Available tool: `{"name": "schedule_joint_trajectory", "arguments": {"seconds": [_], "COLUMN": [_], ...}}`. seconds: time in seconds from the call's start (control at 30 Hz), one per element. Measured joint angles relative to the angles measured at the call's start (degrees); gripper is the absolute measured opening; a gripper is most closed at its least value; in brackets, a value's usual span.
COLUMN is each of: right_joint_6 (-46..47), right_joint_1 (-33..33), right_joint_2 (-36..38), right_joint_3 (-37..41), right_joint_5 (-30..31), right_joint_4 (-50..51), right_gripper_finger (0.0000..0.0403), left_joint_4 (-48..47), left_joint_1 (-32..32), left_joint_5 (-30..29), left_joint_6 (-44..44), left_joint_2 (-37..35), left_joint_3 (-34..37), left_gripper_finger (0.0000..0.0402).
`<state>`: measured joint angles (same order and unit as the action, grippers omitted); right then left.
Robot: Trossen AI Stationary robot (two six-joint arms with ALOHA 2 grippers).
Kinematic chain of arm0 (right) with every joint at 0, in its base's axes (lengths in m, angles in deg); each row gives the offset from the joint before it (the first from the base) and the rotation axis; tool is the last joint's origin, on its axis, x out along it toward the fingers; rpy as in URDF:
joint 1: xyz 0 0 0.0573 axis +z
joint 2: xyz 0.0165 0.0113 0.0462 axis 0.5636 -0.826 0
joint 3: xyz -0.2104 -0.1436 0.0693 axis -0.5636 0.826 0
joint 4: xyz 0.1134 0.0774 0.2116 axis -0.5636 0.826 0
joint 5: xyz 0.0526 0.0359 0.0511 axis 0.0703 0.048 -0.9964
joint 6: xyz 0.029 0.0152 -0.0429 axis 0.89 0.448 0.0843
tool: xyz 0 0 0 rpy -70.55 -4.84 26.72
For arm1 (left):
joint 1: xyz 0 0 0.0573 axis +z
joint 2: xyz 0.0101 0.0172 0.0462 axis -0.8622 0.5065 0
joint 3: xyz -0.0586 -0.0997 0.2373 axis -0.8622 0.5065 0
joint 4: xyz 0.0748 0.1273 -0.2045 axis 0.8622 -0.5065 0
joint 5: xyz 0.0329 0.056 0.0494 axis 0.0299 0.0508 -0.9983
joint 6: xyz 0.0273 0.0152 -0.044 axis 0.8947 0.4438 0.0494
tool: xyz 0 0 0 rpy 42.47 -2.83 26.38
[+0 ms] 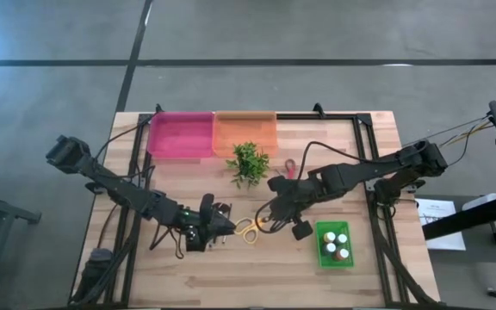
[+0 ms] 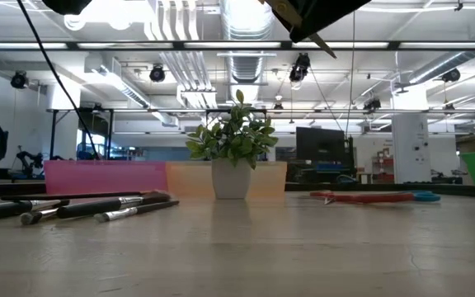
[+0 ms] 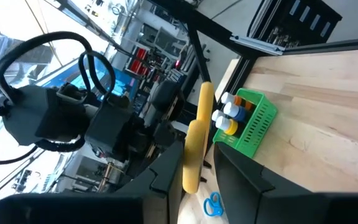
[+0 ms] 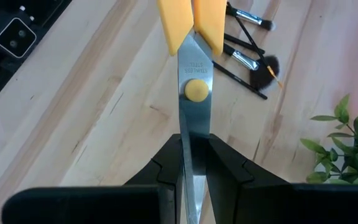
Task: Pick & Place Paint Supplies
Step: Put the yellow scissors into the pink bin
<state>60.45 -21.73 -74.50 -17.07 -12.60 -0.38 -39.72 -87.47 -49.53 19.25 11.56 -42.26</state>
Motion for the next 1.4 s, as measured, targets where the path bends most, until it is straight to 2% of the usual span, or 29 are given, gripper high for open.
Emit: {"name": "schedule_joint_trajectory", "arguments": {"seconds": [0.4, 0.97, 1.07, 1.23, 1.4], "right_joint_6": [-1.67, -2.77, -3.23, -3.71, -3.63], "right_joint_1": [-1.09, -1.86, -1.86, -1.86, -1.86], "right_joint_2": [-2.29, -3.08, -3.86, -4.22, -4.22], "right_joint_3": [0.00, -1.83, -3.06, -3.82, -3.82], "right_joint_5": [-1.57, -2.81, -2.93, -3.61, -3.56], "right_joint_4": [-2.00, -2.95, -2.56, -2.14, -2.13], "right_gripper_finger": [0.0039, 0.0039, 0.0039, 0.0039, 0.0041], "left_joint_4": [-0.27, -0.13, -0.38, -0.92, -2.39], "left_joint_1": [1.75, 2.91, 3.15, 3.26, 3.26], "left_joint_5": [5.79, 5.93, 5.93, 6.37, 6.35], "left_joint_6": [-1.46, -4.47, -4.65, -4.19, -4.21], "left_joint_2": [0.07, 0.07, 0.07, 0.07, 0.04], "left_joint_3": [0.00, 0.00, 0.00, 0.02, -0.78], "left_gripper_finger": [0.0099, 0.0098, 0.0087, 0.0027, 0.0027]}}
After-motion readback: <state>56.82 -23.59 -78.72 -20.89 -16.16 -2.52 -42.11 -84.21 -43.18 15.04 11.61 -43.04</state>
